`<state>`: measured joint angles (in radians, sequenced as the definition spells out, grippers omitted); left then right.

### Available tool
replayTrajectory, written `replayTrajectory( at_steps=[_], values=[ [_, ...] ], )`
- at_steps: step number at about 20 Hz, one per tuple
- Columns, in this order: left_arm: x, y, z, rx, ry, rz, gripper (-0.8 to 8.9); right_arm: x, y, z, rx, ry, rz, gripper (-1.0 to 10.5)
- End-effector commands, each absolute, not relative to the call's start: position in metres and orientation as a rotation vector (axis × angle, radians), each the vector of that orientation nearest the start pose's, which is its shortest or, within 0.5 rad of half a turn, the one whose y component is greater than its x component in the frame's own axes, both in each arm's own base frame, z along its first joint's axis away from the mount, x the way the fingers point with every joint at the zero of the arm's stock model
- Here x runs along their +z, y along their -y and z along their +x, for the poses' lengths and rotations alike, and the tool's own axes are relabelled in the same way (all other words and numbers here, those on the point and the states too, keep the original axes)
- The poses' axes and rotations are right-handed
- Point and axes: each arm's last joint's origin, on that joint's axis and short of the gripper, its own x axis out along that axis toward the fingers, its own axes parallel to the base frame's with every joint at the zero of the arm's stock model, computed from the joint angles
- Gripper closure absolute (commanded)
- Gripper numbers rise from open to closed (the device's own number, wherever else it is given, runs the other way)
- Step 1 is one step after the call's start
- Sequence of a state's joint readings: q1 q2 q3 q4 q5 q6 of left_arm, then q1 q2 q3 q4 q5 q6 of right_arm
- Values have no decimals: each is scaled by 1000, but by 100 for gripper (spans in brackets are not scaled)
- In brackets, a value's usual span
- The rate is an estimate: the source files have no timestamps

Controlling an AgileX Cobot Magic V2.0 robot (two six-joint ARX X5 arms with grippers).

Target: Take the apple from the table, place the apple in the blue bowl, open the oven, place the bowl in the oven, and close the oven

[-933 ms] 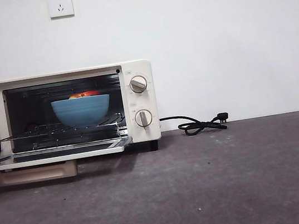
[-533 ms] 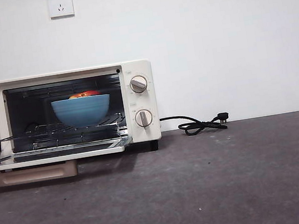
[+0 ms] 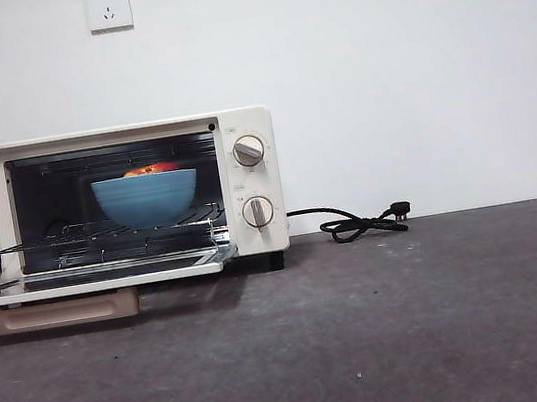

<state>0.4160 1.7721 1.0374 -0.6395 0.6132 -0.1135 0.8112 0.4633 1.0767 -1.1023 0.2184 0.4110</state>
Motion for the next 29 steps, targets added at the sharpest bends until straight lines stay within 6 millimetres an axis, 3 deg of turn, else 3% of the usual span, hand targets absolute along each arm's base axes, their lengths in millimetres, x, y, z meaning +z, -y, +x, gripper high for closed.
replayTrajectory(
  at_steps=[1, 9, 29],
  values=[
    [148, -113, 294, -73, -1202, -812, 822, 366, -22, 29, 482, -535, 172, 949],
    [150, -115, 301, -76, -1132, -829, 822, 366, -22, 29, 476, -538, 187, 949],
    [174, -116, 325, -383, -883, -1097, 822, 367, -21, 30, 450, -516, 196, 949]
  ],
)
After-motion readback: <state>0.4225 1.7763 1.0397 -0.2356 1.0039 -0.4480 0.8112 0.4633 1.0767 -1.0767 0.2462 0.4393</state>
